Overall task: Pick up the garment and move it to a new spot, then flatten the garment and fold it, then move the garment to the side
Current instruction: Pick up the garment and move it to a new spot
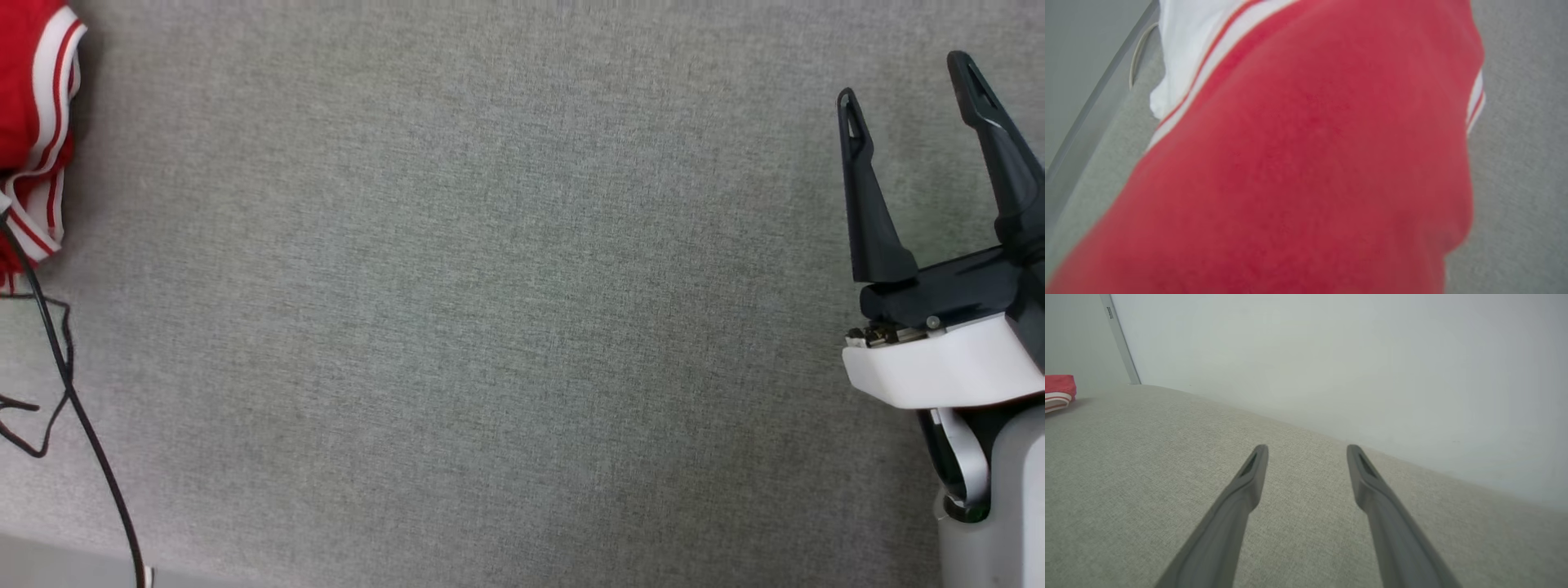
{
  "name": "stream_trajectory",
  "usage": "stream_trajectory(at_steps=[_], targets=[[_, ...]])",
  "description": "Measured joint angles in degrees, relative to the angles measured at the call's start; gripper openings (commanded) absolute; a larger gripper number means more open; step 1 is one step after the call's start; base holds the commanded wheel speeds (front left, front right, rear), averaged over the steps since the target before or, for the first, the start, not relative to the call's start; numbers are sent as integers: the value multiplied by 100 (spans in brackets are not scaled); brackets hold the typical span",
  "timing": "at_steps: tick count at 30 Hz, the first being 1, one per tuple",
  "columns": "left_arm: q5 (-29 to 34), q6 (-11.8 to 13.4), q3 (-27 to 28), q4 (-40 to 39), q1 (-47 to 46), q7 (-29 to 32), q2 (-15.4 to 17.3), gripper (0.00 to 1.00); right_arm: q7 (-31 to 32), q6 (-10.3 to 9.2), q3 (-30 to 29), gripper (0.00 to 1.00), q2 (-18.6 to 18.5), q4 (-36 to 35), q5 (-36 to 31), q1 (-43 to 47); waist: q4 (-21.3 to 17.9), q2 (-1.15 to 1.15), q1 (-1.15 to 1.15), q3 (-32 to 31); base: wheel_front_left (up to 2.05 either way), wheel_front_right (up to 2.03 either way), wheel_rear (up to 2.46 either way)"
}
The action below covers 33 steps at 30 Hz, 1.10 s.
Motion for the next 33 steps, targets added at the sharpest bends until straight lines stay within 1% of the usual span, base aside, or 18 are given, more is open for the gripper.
stream_trajectory(at_steps=[5,8,12,16,21,23,26,29,33], targets=[[105,-31,-51,178,7,-926,78,0,-174,0,-52,100,109,249,138,81,-32,0,0,-372,0,0,0],[14,-51,2,207,5,-1570,82,0,-271,0,-109,100,164,415,186,182,-57,0,0,-638,0,0,0],[94,-52,-316,41,133,-2193,112,0,-398,0,-253,100,226,583,268,404,-88,0,0,-1029,0,0,0],[187,-53,-633,-171,398,-2977,123,0,-498,0,-396,100,263,757,372,698,-108,0,-1,-1463,0,0,0],[261,-59,-862,-371,794,-3850,-73,0,-547,0,-516,100,278,887,590,1052,-145,0,-2,-2007,0,0,0],[357,-41,-939,-457,981,-4075,-167,0,-547,0,-537,100,279,918,680,1173,-168,0,-2,-2209,0,0,0],[452,44,-1042,-692,1288,-4218,-294,0,-544,0,-522,100,280,972,821,1309,-230,0,-2,-2483,0,0,0],[560,220,-1117,-1125,1638,-4298,-421,0,-544,0,-517,100,285,1014,903,1424,-347,0,-2,-2699,0,0,0],[660,521,-1228,-1992,2282,-4330,-525,0,-546,0,-495,100,286,1061,978,1568,-603,0,-2,-2888,0,0,0]])
